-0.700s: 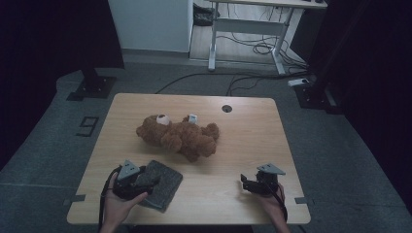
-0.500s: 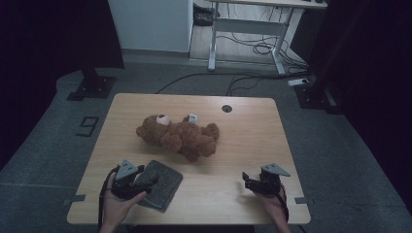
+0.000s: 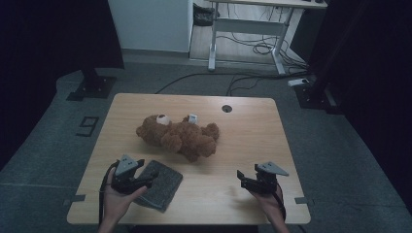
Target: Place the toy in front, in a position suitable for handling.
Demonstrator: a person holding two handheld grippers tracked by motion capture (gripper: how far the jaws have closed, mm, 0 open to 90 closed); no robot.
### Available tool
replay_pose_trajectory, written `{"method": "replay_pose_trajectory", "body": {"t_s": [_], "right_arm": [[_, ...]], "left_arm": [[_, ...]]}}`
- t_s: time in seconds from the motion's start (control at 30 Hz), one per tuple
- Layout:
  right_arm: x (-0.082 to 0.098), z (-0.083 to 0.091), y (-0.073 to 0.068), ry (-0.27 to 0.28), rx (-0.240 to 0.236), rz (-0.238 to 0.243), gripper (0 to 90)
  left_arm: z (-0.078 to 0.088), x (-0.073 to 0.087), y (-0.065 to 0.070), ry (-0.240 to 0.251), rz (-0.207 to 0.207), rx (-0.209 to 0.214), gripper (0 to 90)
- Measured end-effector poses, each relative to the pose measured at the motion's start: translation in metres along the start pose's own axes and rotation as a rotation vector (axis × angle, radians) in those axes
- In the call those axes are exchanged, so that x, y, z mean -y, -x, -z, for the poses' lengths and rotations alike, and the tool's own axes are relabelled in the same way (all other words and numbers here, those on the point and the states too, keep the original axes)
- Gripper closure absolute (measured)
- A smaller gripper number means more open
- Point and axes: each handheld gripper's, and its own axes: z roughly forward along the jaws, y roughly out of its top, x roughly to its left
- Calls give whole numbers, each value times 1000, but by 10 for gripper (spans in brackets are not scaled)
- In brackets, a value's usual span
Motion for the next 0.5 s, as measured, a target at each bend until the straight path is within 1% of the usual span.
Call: {"method": "replay_pose_trajectory", "body": {"t_s": [0.03, 0.07, 0.1, 0.13, 0.17, 0.23, 0.3, 0.33, 0.37, 0.4, 0.43, 0.47, 0.5], "right_arm": [[-1, -1, -1, -1, -4, 5, 187], [-6, -5, -6, -6, -25, 15, 188], [-6, -5, -6, -6, -25, 15, 188], [-11, -8, -11, -3, -38, 34, 188], [-13, -9, -13, -1, -43, 41, 187], [-18, -12, -17, 4, -61, 50, 188], [-24, -15, -22, 6, -76, 57, 188], [-24, -15, -22, 6, -76, 57, 188], [-29, -19, -26, 9, -89, 68, 187], [-32, -21, -28, 8, -97, 75, 187], [-34, -23, -31, 7, -102, 80, 187], [-34, -23, -31, 7, -102, 80, 187], [-39, -26, -37, 10, -113, 88, 185]], "left_arm": [[-2, -3, -2, 7, 8, -2, 291], [-5, -7, -4, 4, 10, 0, 291], [-5, -7, -4, 4, 10, 0, 291], [-9, -12, -4, 8, 6, 2, 291], [-12, -14, -3, 9, 2, 5, 291], [-19, -19, -2, 10, -7, 3, 289], [-28, -23, 0, 7, -13, 12, 283], [-28, -23, 0, 7, -13, 12, 281], [-33, -25, 0, 8, -18, 13, 273], [-43, -27, 2, 12, -32, 31, 259], [-47, -28, 2, 4, -42, 23, 247], [-47, -28, 2, 4, -42, 23, 232], [-55, -30, 3, 0, -53, 18, 219]]}}
